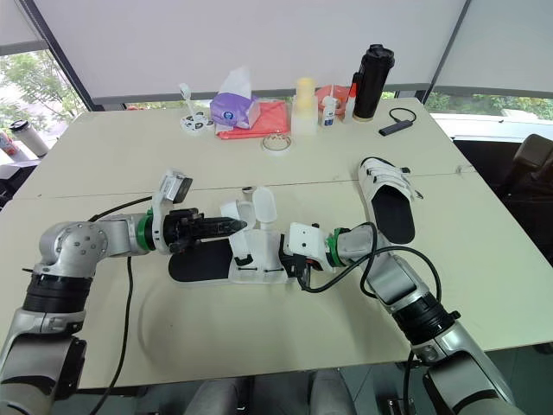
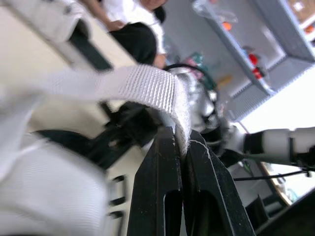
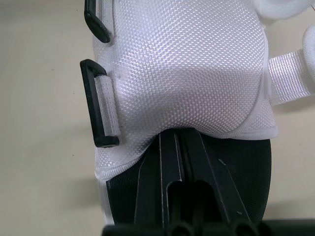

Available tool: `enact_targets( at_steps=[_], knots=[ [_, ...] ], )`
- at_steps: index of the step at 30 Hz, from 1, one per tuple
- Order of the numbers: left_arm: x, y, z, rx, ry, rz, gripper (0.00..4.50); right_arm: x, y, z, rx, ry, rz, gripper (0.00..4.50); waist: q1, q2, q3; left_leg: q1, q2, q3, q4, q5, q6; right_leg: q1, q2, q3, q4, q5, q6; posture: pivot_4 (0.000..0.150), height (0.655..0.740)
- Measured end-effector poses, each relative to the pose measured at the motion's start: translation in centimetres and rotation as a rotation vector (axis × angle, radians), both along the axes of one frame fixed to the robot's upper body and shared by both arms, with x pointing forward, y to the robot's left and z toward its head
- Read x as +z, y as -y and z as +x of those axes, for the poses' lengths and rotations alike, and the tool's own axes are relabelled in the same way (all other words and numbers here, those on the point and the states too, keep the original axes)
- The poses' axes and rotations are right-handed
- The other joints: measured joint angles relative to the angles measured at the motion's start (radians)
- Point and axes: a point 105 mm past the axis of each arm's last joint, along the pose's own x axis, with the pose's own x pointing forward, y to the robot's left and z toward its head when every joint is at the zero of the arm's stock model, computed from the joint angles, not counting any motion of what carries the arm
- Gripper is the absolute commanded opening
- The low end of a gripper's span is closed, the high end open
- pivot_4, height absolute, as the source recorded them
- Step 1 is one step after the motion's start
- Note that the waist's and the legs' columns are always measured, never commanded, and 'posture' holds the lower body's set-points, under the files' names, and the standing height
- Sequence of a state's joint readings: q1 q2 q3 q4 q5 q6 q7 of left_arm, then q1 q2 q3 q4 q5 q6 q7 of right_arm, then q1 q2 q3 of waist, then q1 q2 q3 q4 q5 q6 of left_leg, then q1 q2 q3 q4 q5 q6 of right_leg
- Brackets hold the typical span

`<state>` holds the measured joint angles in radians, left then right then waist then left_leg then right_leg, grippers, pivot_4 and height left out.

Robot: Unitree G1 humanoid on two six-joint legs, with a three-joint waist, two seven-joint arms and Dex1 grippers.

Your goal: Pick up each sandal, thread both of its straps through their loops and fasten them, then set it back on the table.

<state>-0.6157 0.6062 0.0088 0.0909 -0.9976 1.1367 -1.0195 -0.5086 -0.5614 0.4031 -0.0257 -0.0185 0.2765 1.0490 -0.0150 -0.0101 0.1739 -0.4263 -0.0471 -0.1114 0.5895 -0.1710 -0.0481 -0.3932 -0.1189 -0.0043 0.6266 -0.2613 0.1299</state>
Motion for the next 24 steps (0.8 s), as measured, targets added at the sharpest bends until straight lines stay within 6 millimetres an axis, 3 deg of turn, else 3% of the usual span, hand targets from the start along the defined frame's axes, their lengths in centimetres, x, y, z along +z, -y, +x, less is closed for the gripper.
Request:
enact_targets(
  at_steps=[8,24],
  knots=[
    [-1.3,0.0,2.5,0.015,0.054,0.088,0.06,0.0,0.0,0.0,-0.002,0.001,0.0,0.0,0.001,-0.001,0.0,0.0,0.0,0.0,0.0,0.0,0.0,0.0,0.0,0.0,0.0,0.0,0.0,0.15,0.7296],
    [-2.5,1.0,1.7,-0.096,0.032,0.089,0.06,0.0,0.0,-0.1,-0.002,0.001,0.001,0.0,0.0,-0.001,0.0,0.0,0.001,0.0,0.0,0.0,0.0,0.0,0.0,0.0,0.0,0.0,0.0,0.15,0.7296]
  ],
)
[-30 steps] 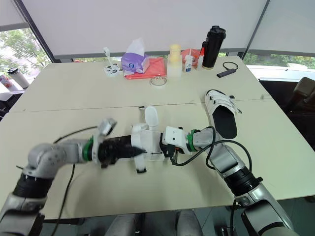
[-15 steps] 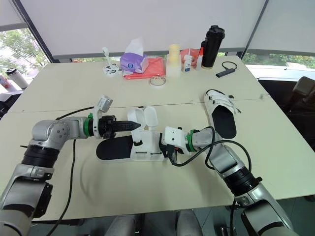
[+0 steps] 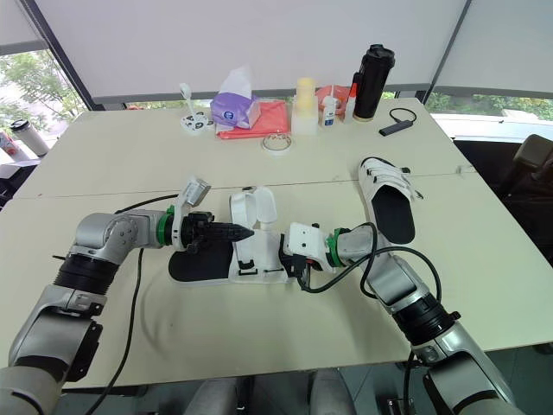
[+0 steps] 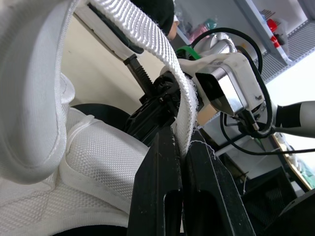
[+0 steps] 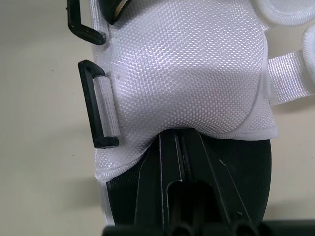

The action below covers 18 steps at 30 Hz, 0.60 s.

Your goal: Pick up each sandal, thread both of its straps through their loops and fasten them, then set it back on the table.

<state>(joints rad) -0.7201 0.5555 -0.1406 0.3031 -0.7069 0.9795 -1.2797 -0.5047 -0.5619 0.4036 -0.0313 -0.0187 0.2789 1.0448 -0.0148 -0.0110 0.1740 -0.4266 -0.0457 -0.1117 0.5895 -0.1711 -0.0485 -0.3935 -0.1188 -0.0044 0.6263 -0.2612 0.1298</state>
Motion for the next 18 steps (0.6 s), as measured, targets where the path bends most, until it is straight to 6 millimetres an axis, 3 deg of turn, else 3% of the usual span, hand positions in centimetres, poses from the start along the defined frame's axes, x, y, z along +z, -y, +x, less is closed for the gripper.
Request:
enact_targets(
  at_steps=[18],
  knots=[
    [0.19,0.14,-0.36,-0.021,-0.027,-0.01,0.06,0.01,-0.02,0.02,-0.003,0.004,0.001,0.0,0.0,0.0,0.0,0.0,0.0,0.0,0.0,0.0,0.0,0.0,0.0,0.0,0.0,0.0,0.0,0.15,0.7296]
  ],
)
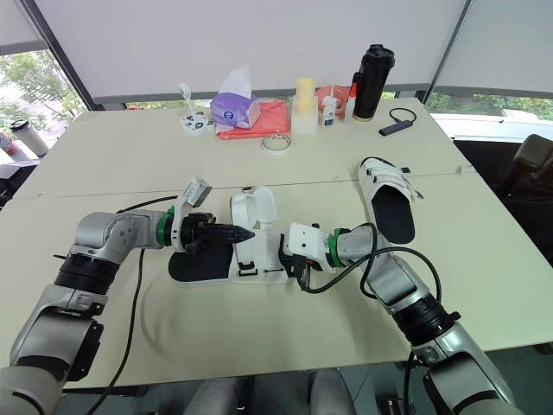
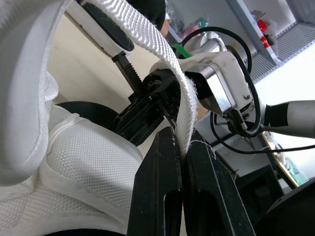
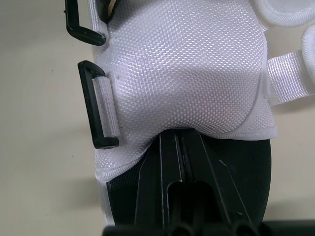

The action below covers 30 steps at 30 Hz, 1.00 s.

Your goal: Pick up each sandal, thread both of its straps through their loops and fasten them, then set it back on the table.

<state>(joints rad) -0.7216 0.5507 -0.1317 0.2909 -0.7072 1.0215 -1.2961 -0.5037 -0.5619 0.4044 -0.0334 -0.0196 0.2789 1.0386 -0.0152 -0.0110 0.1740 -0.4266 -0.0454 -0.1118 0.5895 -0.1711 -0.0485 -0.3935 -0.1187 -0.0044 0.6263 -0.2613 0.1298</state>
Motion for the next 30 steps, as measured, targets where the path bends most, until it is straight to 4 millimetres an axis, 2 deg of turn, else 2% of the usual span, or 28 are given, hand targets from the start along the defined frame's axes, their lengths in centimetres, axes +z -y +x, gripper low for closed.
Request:
enact_targets(
  at_steps=[30],
  knots=[
    [1.0,0.4,-0.2,-0.03,0.037,-0.003,0.06,0.0,0.0,0.0,0.001,0.0,-0.001,0.0,0.0,0.0,0.0,0.0,0.0,0.0,0.0,0.0,0.0,0.0,0.0,0.0,0.0,0.0,0.0,0.15,0.7296]
  ],
)
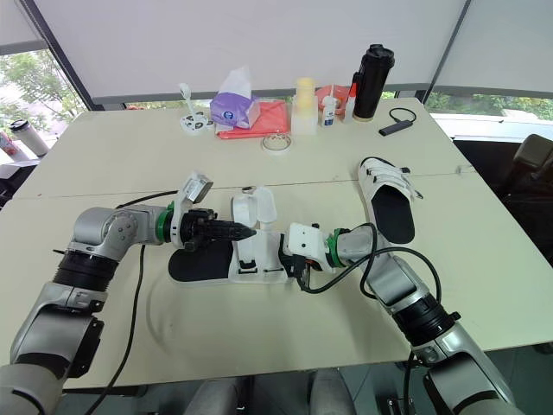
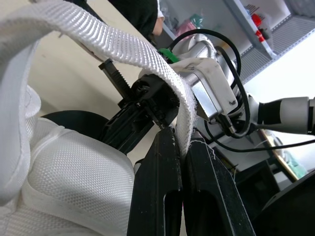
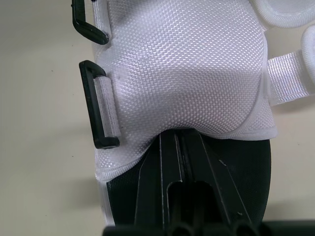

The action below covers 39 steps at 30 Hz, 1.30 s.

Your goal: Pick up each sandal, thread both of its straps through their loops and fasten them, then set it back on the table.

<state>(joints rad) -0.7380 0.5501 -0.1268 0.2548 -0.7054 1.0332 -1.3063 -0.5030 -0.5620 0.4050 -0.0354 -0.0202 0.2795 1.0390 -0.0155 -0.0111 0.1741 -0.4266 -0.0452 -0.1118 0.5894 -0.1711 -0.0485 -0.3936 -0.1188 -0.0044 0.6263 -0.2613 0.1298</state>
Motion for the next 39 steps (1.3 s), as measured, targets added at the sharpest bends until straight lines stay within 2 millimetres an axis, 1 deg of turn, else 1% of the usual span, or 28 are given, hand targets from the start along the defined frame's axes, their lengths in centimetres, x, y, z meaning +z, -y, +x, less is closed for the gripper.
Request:
enact_targets(
  at_steps=[7,14,17,21,25,33,39],
  knots=[
    [-0.8,-0.1,0.0,0.005,0.005,0.021,0.06,0.0,0.0,0.0,-0.001,-0.001,0.0,0.0,0.0,0.0,0.0,0.0,0.0,0.0,0.0,0.0,0.0,0.0,0.0,0.0,0.0,0.0,0.0,0.15,0.7296],
    [-1.0,-0.1,-0.1,-0.006,0.019,0.03,0.06,0.0,0.0,-0.1,-0.002,-0.002,0.0,0.0,0.001,0.0,0.0,0.0,0.001,0.0,0.0,0.0,0.0,0.0,0.0,0.0,0.0,0.0,0.0,0.15,0.7296],
    [-1.8,0.0,-0.4,-0.02,0.017,0.051,0.06,0.0,0.0,-0.1,-0.003,-0.002,-0.001,0.0,0.001,0.0,0.0,0.0,0.0,0.0,0.0,0.0,0.0,0.0,0.0,0.0,0.0,0.0,0.0,0.15,0.7296],
    [-1.9,0.0,-0.5,-0.029,0.051,0.053,0.06,0.0,0.0,-0.1,-0.003,-0.002,-0.001,0.0,0.001,0.0,0.0,0.0,0.001,0.0,0.0,0.0,0.0,0.0,0.0,0.0,0.0,0.0,0.0,0.15,0.7296],
    [-2.7,0.0,-0.7,-0.028,0.08,0.066,0.06,0.0,0.0,-0.1,-0.003,-0.002,-0.001,0.0,0.001,0.0,0.0,0.0,0.001,0.0,0.0,0.0,0.0,0.0,0.0,0.0,0.0,0.0,0.0,0.15,0.7296],
    [-3.7,0.2,-2.1,-0.078,0.136,0.098,0.06,0.0,0.0,-0.1,-0.003,-0.002,-0.001,0.0,0.001,0.0,0.0,0.0,0.001,0.0,-0.001,0.0,0.0,0.0,0.0,0.0,-0.001,0.0,0.0,0.15,0.7296],
    [-4.2,0.3,-2.5,-0.085,0.203,0.12,0.06,0.0,0.0,-0.1,-0.003,-0.002,-0.001,0.0,0.001,0.0,0.0,0.0,0.002,0.0,-0.001,0.0,0.0,0.0,0.0,0.0,-0.001,0.0,0.0,0.15,0.7296]
  ],
)
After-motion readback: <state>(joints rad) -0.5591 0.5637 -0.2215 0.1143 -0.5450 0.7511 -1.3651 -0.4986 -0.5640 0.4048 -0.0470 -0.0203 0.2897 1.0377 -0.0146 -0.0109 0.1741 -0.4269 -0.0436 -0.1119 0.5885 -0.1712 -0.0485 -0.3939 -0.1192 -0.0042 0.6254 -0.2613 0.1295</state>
